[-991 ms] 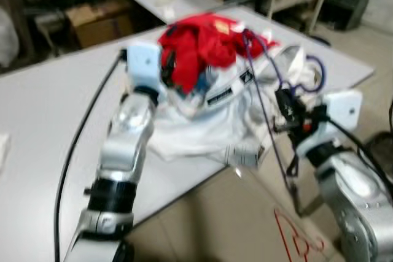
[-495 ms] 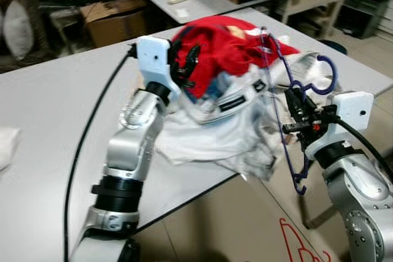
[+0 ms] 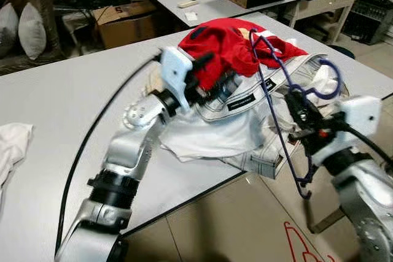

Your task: Hang hanger

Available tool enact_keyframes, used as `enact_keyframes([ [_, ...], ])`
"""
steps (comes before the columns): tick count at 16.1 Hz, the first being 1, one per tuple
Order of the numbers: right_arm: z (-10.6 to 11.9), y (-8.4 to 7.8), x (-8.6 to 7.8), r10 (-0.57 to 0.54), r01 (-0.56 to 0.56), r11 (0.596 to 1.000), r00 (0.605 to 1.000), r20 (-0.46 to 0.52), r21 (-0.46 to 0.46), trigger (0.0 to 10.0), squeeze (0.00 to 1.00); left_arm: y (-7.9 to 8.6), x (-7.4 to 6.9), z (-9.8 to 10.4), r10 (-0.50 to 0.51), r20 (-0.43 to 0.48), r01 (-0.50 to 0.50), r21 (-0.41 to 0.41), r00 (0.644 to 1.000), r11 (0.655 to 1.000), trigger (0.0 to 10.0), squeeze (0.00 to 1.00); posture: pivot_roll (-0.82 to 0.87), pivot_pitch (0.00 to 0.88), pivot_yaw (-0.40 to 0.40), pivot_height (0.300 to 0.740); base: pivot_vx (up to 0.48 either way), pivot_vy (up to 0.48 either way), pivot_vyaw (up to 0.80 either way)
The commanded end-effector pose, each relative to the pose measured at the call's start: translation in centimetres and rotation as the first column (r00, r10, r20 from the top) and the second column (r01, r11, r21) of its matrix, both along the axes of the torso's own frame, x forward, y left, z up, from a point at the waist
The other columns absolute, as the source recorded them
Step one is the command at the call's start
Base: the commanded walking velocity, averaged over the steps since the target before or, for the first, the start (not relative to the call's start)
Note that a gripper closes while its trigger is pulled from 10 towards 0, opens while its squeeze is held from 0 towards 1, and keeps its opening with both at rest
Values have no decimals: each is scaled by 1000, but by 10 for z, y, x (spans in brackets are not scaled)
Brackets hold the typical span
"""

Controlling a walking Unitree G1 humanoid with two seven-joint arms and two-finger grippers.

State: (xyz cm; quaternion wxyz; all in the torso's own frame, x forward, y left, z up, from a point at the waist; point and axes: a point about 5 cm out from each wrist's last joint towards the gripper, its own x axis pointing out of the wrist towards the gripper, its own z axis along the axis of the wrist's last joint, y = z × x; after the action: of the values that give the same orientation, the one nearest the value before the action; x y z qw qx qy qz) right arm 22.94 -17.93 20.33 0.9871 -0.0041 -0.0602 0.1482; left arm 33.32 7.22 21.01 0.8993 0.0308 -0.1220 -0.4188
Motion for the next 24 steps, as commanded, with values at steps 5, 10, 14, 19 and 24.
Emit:
enact_keyframes([
  [5,13,-12,-12,-19,19,1000,997,71,5,10000,0,-16,21,3,38,26,-39,20,999,999,10000,0,-117,34,90,740,0,0,0],
  [10,12,-19,-24,-38,39,999,997,61,-5,10000,0,-22,19,11,-51,57,54,-59,997,997,10000,0,-136,45,104,740,0,0,0],
  [14,10,-19,-26,-37,38,999,998,51,-10,10000,0,-23,12,6,-114,69,117,-36,991,993,10000,0,-137,46,102,740,0,0,0],
  [19,11,-17,-26,-26,27,1000,998,54,-14,10000,0,-21,23,3,-10,53,12,-31,999,999,6549,0,-140,47,100,740,0,0,0],
  [24,11,-16,-27,-19,20,1000,998,53,-15,10000,0,-20,21,7,-20,68,26,-86,997,996,0,0,-141,47,100,740,0,0,0],
])
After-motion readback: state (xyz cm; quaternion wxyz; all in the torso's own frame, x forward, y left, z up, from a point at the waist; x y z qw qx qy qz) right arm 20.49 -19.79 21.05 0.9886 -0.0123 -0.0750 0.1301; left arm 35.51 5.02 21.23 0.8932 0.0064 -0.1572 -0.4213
